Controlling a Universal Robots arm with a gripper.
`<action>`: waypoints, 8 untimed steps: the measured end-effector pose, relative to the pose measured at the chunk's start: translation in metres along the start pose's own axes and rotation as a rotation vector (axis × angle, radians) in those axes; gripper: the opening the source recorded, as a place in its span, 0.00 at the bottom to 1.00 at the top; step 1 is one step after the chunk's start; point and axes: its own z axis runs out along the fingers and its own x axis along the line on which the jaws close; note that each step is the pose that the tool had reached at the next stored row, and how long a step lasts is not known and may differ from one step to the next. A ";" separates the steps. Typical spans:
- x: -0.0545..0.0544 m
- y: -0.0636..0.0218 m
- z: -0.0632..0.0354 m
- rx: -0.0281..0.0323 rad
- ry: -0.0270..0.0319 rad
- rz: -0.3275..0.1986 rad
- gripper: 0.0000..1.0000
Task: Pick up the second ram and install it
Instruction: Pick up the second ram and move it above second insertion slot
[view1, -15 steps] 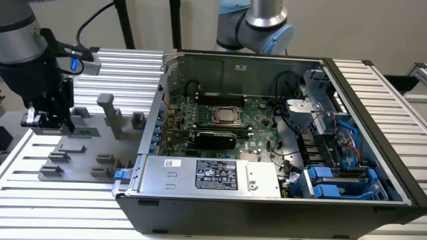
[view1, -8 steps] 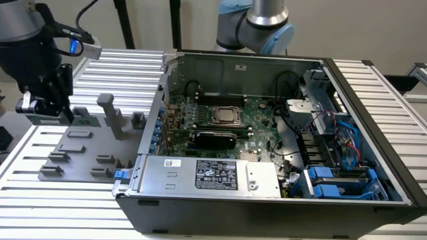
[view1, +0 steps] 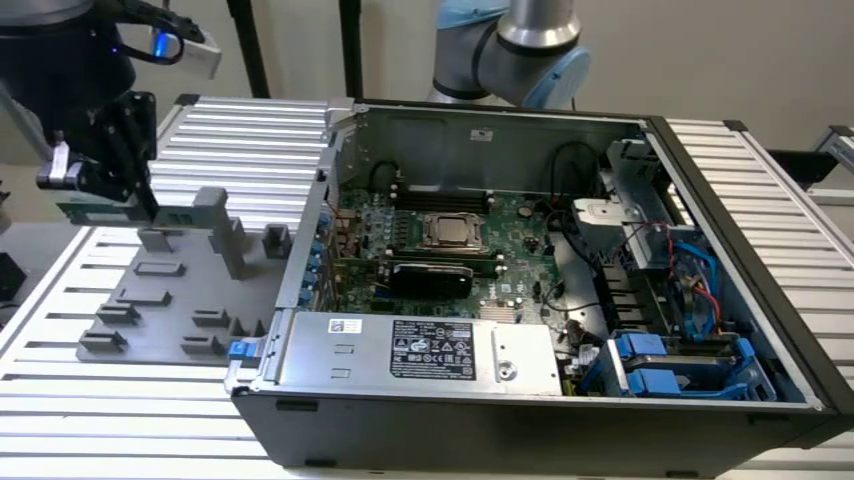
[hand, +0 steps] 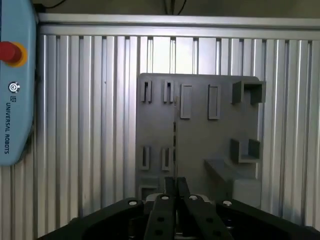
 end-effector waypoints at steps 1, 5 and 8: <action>0.000 -0.0032 -0.0039 0.0000 0.0000 0.000 0.00; -0.002 -0.0161 -0.0181 0.0000 0.0000 0.000 0.00; -0.003 -0.0266 -0.0270 0.0001 -0.0001 0.000 0.00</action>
